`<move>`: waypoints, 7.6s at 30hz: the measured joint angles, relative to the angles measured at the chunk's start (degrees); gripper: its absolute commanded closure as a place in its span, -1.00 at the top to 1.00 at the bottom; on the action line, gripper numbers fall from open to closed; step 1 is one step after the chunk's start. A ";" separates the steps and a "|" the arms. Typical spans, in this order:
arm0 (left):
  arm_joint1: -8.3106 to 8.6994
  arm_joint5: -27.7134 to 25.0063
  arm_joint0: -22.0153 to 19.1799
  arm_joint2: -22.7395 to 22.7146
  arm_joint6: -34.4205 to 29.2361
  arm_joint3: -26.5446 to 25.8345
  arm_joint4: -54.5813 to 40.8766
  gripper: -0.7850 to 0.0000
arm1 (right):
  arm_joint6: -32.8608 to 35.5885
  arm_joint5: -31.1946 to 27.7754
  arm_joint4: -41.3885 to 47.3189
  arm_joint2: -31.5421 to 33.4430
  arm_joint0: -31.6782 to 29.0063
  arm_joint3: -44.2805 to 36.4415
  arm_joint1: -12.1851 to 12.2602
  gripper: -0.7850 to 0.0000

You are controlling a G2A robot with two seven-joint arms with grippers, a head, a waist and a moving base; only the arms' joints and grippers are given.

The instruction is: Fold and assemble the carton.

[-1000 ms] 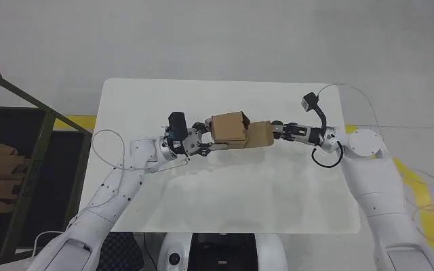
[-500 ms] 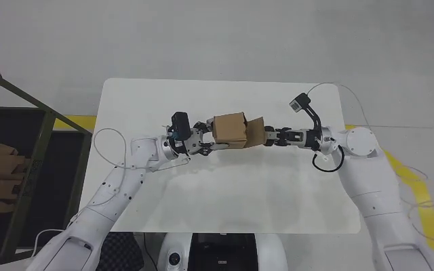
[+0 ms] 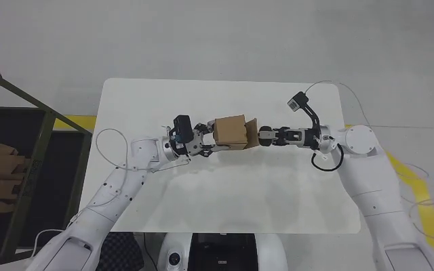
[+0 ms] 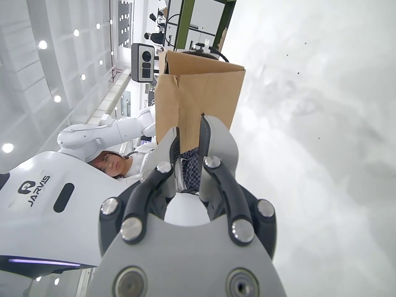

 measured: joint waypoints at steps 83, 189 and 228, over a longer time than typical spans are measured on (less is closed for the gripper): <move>0.45 3.60 -0.19 0.98 0.63 0.11 1.05 0.07 | -2.53 -0.13 0.53 -6.03 3.75 -1.18 0.18 -0.80; 2.51 18.43 3.95 -23.98 -27.68 1.35 -28.77 1.00 | -69.24 -5.91 -53.38 9.49 -7.13 1.27 3.47 1.00; 3.49 21.34 4.35 -32.11 -29.78 -4.01 -30.42 1.00 | -77.90 12.03 -79.40 10.71 -8.50 -6.73 3.53 1.00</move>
